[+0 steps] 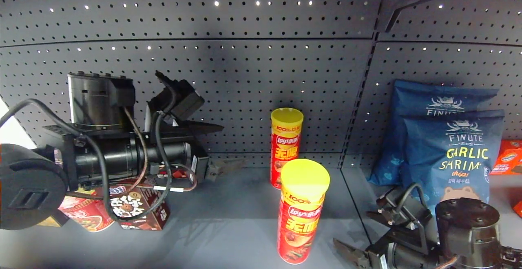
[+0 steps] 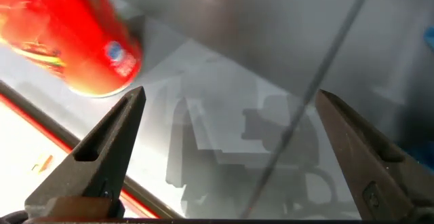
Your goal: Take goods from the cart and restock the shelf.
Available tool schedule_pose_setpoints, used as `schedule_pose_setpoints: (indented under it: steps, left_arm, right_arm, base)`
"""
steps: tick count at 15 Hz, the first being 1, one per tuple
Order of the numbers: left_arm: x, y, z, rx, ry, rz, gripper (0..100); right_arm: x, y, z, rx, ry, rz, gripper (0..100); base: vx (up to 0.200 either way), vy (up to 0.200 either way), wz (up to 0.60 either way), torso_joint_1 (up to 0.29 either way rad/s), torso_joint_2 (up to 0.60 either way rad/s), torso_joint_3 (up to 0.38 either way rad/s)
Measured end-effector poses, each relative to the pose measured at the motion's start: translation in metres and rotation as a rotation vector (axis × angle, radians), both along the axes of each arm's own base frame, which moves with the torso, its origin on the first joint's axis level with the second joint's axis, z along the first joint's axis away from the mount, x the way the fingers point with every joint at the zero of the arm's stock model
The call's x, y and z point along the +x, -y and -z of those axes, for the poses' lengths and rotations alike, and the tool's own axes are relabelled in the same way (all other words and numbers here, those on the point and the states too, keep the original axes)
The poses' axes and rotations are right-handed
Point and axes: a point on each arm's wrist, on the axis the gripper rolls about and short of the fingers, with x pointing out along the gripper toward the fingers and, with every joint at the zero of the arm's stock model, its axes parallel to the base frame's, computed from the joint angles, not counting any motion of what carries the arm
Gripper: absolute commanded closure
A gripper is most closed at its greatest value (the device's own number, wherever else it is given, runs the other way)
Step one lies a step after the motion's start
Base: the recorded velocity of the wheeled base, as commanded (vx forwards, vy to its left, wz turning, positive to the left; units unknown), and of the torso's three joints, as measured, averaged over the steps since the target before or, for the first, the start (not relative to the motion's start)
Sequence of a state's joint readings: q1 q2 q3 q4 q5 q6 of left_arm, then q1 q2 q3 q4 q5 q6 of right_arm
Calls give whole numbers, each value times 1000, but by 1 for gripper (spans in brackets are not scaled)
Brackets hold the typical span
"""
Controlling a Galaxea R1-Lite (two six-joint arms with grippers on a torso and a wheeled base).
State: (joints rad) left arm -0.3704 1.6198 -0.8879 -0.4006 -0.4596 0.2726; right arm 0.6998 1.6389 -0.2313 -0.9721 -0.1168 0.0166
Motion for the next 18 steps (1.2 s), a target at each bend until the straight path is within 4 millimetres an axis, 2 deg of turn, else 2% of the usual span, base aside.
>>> schedule_pose_setpoints:
  steps: [4, 12, 18]
  left_arm:
    - [-6, -9, -9, -9, 28, -22, 0]
    - [-7, -15, -10, -10, 33, -38, 0]
    - [-7, -15, -9, -10, 34, -40, 0]
  right_arm:
    - [8, -16, 2, -2, -2, -29, 0]
    - [19, -34, 8, -9, -11, -56, 0]
    - [21, -36, 9, -7, -7, -54, 0]
  base:
    - [0, 0, 0, 0, 0, 0]
    - [0, 0, 0, 0, 0, 0]
    - [0, 0, 0, 0, 0, 0]
